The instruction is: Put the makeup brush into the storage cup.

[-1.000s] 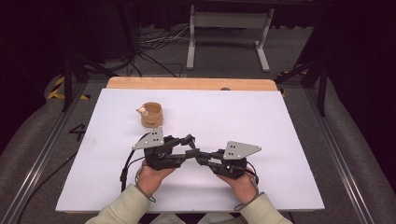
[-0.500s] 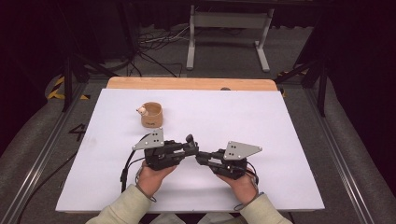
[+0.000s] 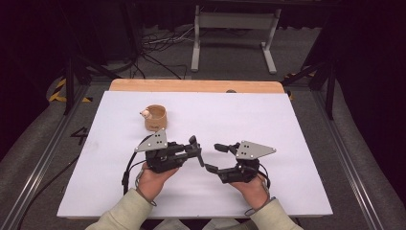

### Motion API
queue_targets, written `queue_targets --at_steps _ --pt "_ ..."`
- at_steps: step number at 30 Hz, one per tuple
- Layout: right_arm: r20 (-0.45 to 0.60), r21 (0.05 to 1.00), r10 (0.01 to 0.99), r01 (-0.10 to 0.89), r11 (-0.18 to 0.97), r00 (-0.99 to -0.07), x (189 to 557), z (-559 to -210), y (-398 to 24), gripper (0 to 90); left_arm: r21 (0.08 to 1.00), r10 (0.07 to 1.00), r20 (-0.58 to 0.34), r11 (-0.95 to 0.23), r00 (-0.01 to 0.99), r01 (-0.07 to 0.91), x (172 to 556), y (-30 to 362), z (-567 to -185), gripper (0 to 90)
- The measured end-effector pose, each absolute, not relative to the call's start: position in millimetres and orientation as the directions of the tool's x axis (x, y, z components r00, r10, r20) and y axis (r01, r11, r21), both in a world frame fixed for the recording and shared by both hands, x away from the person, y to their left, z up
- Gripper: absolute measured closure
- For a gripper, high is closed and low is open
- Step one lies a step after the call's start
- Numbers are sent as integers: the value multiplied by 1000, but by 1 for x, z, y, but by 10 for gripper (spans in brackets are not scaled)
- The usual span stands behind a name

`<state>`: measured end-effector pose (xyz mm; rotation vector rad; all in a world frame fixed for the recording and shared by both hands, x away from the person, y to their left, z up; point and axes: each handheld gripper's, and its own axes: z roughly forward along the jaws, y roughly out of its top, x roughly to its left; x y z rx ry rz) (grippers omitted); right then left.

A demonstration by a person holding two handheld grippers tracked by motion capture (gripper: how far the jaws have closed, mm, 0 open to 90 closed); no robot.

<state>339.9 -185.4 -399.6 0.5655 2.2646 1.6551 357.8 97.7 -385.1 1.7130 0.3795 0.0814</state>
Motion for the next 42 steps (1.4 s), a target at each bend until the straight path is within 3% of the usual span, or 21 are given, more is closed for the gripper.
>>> queue_targets --at_steps 9,29,42 --pt "6 966 529 143 217 -849 339 -395 -206 50 965 353 -161 -139 922 222 363 109 -376 785" --pt "-22 976 641 123 180 -767 337 -393 -255 2 957 474 -131 -168 871 236 388 142 -358 785" --pt "-47 973 640 109 201 -767 336 -397 -261 0 953 546 -128 -162 828 255 406 159 -352 785"
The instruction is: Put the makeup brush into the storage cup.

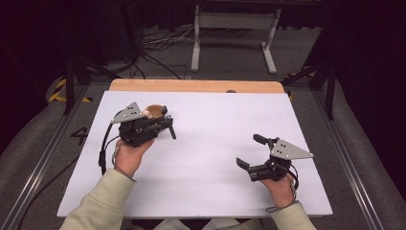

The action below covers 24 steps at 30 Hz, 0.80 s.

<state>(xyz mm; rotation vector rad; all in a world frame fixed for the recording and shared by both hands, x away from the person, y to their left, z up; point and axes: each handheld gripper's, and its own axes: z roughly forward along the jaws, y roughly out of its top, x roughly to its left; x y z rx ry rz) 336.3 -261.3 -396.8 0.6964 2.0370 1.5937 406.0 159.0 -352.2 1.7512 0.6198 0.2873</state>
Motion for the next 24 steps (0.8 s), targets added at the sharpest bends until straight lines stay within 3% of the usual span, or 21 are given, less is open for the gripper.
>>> queue_targets --at_steps 24 --pt "-47 972 662 120 204 -748 334 -403 -268 0 952 713 -151 -82 685 295 433 177 -351 784"
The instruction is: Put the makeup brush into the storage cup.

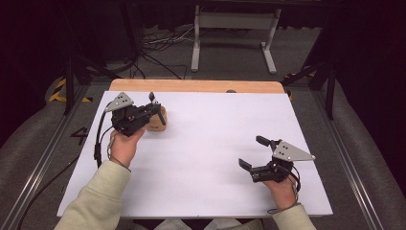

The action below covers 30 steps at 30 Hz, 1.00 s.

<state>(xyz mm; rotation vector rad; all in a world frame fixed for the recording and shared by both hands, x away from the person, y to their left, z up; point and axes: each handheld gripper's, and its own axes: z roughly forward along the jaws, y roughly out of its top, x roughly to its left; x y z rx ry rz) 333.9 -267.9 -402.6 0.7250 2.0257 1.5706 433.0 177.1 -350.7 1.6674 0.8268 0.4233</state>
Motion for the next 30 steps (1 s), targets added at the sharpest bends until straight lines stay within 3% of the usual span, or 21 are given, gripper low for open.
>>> queue_targets --at_steps 30 --pt "-25 972 653 135 194 -757 328 -404 -267 3 951 852 -127 -40 509 305 455 175 -361 779"
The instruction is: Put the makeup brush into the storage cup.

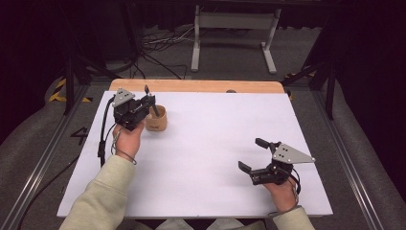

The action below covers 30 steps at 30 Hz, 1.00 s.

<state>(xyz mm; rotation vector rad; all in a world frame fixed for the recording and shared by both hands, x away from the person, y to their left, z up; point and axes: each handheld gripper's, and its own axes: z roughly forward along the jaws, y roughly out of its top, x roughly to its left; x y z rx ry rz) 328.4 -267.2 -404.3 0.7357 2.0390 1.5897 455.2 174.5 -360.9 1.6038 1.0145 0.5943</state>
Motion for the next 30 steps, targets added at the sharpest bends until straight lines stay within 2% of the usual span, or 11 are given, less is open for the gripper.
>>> queue_targets --at_steps 30 --pt "-6 974 631 138 179 -775 323 -402 -266 4 936 875 -107 -72 473 345 468 169 -381 778"
